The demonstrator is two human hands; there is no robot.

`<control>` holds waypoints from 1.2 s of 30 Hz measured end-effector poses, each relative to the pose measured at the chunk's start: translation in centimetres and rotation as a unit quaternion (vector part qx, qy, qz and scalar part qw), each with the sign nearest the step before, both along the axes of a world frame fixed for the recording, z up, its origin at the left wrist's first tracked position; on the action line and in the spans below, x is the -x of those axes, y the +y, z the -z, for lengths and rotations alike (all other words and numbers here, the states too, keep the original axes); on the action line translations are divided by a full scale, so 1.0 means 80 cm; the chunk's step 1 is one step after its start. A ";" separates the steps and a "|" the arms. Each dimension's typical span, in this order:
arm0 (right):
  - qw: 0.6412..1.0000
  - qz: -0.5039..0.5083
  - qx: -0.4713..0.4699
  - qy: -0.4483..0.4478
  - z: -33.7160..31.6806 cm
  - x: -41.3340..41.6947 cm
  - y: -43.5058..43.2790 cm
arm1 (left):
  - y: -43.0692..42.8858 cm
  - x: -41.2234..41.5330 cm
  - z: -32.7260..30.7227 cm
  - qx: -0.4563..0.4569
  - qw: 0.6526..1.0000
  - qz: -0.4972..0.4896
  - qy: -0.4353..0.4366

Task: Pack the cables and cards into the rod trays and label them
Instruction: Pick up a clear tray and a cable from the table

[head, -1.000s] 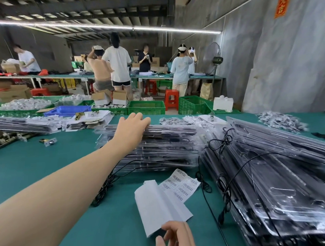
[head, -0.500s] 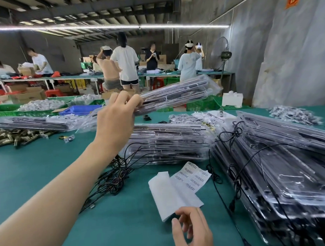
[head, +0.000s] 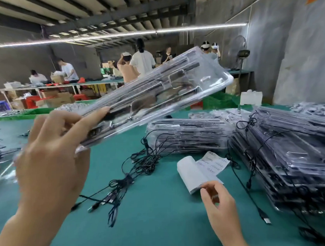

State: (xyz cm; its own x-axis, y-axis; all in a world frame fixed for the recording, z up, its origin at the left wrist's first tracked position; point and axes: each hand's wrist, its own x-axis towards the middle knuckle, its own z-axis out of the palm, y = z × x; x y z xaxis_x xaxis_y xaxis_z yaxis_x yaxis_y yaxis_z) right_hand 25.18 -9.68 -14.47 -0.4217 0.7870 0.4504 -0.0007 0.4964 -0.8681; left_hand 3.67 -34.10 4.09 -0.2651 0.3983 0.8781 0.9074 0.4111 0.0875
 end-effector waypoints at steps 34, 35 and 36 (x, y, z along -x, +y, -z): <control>0.791 -0.154 0.504 0.310 -0.045 -0.093 -0.057 | -0.021 -0.055 0.216 -0.041 0.867 0.013 -0.497; 0.798 -0.147 0.504 0.297 -0.040 -0.090 -0.059 | -0.025 -0.051 0.209 -0.073 0.869 0.021 -0.490; 0.803 -0.143 0.504 0.285 -0.034 -0.087 -0.061 | -0.030 -0.047 0.205 -0.106 0.877 0.025 -0.469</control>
State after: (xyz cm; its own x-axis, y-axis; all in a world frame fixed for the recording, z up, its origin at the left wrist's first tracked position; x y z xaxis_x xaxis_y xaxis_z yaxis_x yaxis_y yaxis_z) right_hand 32.15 -14.58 -11.72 -0.6016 0.7802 -0.1715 -0.5284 -0.5497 -0.6471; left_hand 7.40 -36.48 -12.29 -0.8965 0.2850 0.3392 0.4124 0.2571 0.8740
